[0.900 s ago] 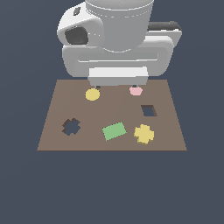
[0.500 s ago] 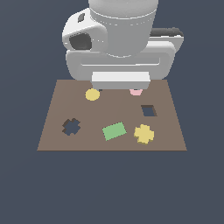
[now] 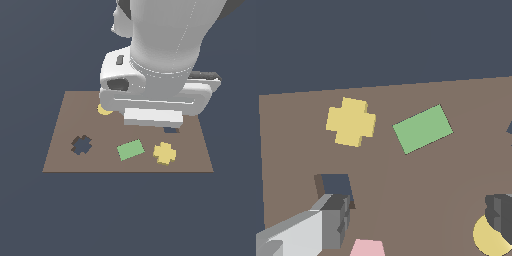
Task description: Insert a designated object into the corresponding slot on a board.
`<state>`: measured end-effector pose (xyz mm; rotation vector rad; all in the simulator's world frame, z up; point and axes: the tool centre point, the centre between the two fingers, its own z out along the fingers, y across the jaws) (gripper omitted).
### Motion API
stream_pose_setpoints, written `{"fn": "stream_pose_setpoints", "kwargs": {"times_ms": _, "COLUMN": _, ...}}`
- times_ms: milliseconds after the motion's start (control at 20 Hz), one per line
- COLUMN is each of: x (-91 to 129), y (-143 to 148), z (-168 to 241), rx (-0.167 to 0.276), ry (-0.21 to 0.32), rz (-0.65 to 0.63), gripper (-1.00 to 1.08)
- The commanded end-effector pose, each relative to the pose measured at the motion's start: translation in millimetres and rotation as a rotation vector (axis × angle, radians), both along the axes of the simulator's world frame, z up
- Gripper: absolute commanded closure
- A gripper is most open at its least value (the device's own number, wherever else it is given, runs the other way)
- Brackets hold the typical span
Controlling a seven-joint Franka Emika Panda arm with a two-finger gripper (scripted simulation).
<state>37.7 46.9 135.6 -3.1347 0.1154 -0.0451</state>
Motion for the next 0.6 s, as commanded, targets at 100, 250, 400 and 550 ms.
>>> {"fn": "stream_pose_setpoints", "kwargs": {"times_ms": 100, "x": 16.2, "y": 19.5, "z": -26.0, "rx": -0.001, "ry": 0.009, "rz": -0.051, "gripper": -0.92}}
{"fn": "stream_pose_setpoints", "kwargs": {"times_ms": 250, "x": 28.2, "y": 32.0, "z": -43.6, "rx": -0.001, "ry": 0.015, "rz": -0.086, "gripper": -0.92}}
{"fn": "stream_pose_setpoints", "kwargs": {"times_ms": 400, "x": 38.4, "y": 41.7, "z": -57.8, "rx": -0.001, "ry": 0.019, "rz": -0.115, "gripper": -0.92}}
{"fn": "stream_pose_setpoints", "kwargs": {"times_ms": 550, "x": 46.5, "y": 48.8, "z": -68.5, "rx": -0.001, "ry": 0.023, "rz": -0.137, "gripper": -0.92}}
